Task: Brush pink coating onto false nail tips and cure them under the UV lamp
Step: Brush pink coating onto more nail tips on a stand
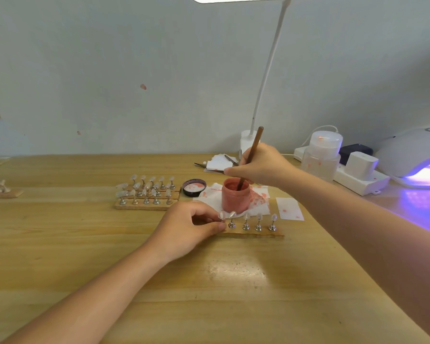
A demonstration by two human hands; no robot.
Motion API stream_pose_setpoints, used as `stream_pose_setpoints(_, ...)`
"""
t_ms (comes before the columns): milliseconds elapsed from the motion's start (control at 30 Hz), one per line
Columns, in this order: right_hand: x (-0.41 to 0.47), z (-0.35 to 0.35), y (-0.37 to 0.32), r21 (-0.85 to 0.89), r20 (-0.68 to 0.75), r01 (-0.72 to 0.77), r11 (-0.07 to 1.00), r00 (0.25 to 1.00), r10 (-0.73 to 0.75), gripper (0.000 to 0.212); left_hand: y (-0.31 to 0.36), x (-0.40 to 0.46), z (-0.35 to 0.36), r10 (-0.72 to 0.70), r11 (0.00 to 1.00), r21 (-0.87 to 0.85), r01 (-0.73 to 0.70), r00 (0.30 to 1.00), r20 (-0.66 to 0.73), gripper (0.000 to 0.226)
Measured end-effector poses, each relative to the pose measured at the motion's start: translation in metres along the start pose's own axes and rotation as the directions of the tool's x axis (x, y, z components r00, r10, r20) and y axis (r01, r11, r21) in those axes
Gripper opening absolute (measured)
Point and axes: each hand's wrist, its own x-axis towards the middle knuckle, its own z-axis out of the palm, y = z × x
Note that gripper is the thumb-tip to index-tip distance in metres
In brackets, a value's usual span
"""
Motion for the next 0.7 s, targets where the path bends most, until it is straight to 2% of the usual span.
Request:
stream_pose_setpoints(100,-0.001,-0.004,0.001,0.048,-0.041,-0.003,0.999,0.999,0.005,0.038,0.000,0.000,0.000,0.011,1.000,-0.005,-0.011,1.000,-0.014,0.021)
stream_pose_setpoints(200,-0.003,-0.016,0.006,0.251,-0.149,-0.052,0.967,0.985,0.092,0.038,0.000,0.000,0.001,0.015,1.000,-0.007,-0.015,1.000,-0.025,0.027)
stream_pose_setpoints(333,-0.007,-0.025,0.015,0.414,-0.177,-0.096,0.905,0.967,0.184,0.040,0.000,-0.001,0.001,0.037,0.999,-0.002,-0.037,0.999,-0.031,0.030)
stream_pose_setpoints(467,-0.010,-0.027,0.022,0.476,-0.139,-0.121,0.871,0.967,0.211,0.038,0.001,-0.001,0.002,0.043,0.999,-0.001,-0.043,0.998,-0.042,0.029)
stream_pose_setpoints(700,-0.012,-0.033,0.026,0.479,-0.132,-0.103,0.872,0.973,0.188,0.032,0.001,-0.001,0.002,0.052,0.999,0.007,-0.052,0.998,-0.039,0.029)
